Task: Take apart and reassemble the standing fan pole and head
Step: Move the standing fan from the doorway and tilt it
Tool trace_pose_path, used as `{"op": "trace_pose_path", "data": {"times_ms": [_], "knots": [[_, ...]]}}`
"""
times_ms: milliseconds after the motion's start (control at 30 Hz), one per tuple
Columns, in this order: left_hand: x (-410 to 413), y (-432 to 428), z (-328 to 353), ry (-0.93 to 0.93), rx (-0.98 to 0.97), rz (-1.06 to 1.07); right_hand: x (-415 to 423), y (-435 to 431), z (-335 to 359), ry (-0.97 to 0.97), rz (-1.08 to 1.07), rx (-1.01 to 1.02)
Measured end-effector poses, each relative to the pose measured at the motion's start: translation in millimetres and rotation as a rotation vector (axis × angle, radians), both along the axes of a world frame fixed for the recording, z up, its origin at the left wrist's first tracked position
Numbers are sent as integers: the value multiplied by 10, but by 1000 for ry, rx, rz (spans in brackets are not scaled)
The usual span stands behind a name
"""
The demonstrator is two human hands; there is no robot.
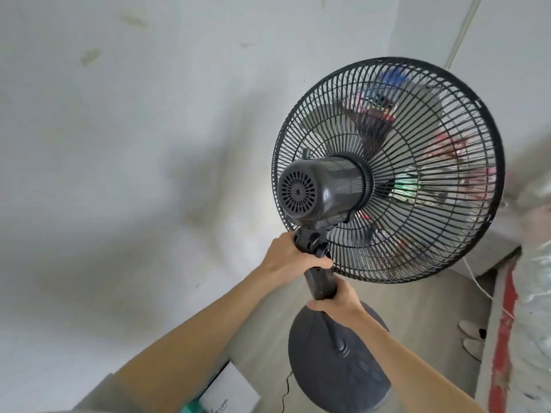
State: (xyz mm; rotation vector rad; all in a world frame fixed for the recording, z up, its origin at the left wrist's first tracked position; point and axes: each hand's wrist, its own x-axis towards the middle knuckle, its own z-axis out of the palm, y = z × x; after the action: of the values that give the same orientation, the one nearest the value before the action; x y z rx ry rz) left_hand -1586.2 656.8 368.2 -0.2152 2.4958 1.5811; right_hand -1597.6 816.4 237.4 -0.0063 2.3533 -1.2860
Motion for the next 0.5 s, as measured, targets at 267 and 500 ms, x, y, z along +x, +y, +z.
{"op": "trace_pose_path", "data": {"times_ms": [267,500], "knots": [[-746,180,-148,-39,-30,32,-795,140,-77,-11,7,8],[-1384,15,-339,-57,-23,-16,-1377,-14,-245,-40,-44,38]]}}
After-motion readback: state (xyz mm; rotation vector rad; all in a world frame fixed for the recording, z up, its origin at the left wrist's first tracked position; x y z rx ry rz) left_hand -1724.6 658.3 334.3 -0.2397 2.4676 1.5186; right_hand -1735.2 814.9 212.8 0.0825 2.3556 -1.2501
